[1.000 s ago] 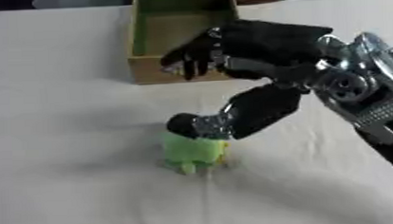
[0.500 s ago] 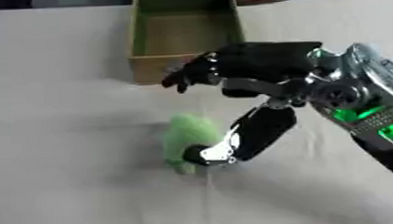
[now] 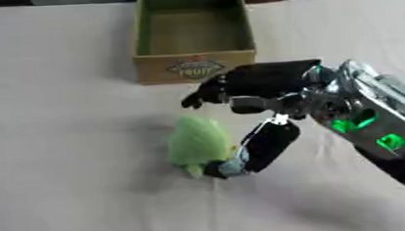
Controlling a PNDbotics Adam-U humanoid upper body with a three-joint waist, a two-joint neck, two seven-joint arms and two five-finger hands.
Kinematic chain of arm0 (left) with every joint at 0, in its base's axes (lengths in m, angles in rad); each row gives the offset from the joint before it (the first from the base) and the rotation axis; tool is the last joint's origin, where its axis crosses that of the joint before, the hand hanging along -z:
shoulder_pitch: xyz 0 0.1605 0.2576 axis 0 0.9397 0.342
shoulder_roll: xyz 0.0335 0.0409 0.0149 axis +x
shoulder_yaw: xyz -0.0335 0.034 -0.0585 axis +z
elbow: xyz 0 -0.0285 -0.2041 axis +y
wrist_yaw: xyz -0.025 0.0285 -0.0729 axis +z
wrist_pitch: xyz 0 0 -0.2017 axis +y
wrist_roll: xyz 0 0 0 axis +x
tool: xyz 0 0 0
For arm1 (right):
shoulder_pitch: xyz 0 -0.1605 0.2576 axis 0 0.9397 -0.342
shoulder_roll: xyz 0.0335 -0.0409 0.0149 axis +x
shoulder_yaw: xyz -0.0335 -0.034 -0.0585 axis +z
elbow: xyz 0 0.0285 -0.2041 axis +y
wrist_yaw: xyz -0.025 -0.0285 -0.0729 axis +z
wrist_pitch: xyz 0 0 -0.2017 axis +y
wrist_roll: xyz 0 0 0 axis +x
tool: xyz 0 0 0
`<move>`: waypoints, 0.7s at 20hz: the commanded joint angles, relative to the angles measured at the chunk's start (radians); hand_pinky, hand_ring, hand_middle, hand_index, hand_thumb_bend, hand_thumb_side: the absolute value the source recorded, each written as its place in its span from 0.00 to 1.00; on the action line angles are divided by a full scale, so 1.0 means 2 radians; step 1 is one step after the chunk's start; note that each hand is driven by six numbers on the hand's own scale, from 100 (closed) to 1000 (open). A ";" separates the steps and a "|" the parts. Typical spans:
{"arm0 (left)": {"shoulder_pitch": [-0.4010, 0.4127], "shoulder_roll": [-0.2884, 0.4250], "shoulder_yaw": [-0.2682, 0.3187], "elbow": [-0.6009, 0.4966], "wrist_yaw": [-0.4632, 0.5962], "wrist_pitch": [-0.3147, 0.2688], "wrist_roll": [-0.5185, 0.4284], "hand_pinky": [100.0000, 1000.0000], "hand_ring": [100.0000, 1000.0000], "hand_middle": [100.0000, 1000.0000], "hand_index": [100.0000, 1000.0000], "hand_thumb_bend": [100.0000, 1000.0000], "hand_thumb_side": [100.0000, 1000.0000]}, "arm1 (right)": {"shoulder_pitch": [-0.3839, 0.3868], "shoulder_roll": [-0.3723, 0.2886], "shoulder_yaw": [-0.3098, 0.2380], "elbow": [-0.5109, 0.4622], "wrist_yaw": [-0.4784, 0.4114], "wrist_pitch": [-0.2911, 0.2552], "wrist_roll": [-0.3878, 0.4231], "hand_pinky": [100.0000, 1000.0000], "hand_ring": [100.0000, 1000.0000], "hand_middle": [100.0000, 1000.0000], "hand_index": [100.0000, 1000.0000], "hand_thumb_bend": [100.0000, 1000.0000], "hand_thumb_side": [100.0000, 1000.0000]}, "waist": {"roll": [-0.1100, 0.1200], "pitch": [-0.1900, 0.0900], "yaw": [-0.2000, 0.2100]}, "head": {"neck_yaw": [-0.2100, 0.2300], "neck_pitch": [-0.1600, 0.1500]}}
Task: Pick up objects on the table and place them in the box.
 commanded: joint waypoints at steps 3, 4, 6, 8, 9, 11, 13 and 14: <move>-0.007 0.012 -0.001 -0.008 0.002 0.000 0.002 0.62 0.80 0.77 0.84 0.00 0.98 | -0.007 0.009 0.006 0.046 0.029 -0.002 -0.015 0.75 0.89 0.84 1.00 0.36 0.60 | 0.003 -0.008 0.002 | -0.003 0.001; -0.007 0.012 -0.001 -0.008 0.002 0.000 0.002 0.62 0.80 0.77 0.84 0.00 0.98 | -0.008 0.012 0.009 0.055 0.033 -0.004 -0.018 0.75 0.89 0.84 1.00 0.37 0.60 | 0.003 -0.008 0.003 | -0.004 0.001; -0.007 0.012 -0.002 -0.008 0.002 0.001 0.002 0.62 0.80 0.77 0.83 0.00 0.98 | -0.010 0.018 0.014 0.072 0.040 -0.009 -0.023 0.75 0.89 0.84 1.00 0.37 0.60 | 0.003 -0.008 0.004 | -0.005 0.001; -0.008 0.011 -0.002 -0.008 0.002 0.000 0.002 0.61 0.80 0.76 0.83 0.00 0.98 | -0.011 0.024 0.019 0.089 0.044 -0.014 -0.026 0.75 0.88 0.84 1.00 0.37 0.59 | 0.003 -0.007 0.005 | -0.007 0.000; -0.008 0.011 -0.002 -0.008 0.003 0.000 0.002 0.61 0.80 0.76 0.83 0.00 0.98 | -0.011 0.026 0.021 0.095 0.045 -0.017 -0.027 0.75 0.88 0.84 1.00 0.37 0.59 | 0.002 -0.007 0.006 | -0.007 0.000; -0.008 0.011 -0.001 -0.008 0.003 0.001 0.002 0.61 0.80 0.76 0.83 0.00 0.98 | -0.011 0.030 0.024 0.105 0.046 -0.023 -0.028 0.75 0.88 0.82 1.00 0.38 0.57 | 0.002 -0.007 0.007 | -0.008 0.000; -0.008 0.011 -0.001 -0.008 0.003 0.001 0.003 0.61 0.80 0.76 0.83 0.00 0.98 | -0.011 0.032 0.026 0.113 0.047 -0.027 -0.028 0.75 0.88 0.81 1.00 0.37 0.54 | 0.002 -0.006 0.007 | -0.008 0.000; -0.008 0.011 -0.001 -0.008 0.003 0.001 0.003 0.61 0.80 0.76 0.83 0.00 0.98 | -0.011 0.033 0.026 0.117 0.047 -0.029 -0.027 0.75 0.87 0.79 1.00 0.37 0.52 | 0.002 -0.006 0.007 | -0.008 0.000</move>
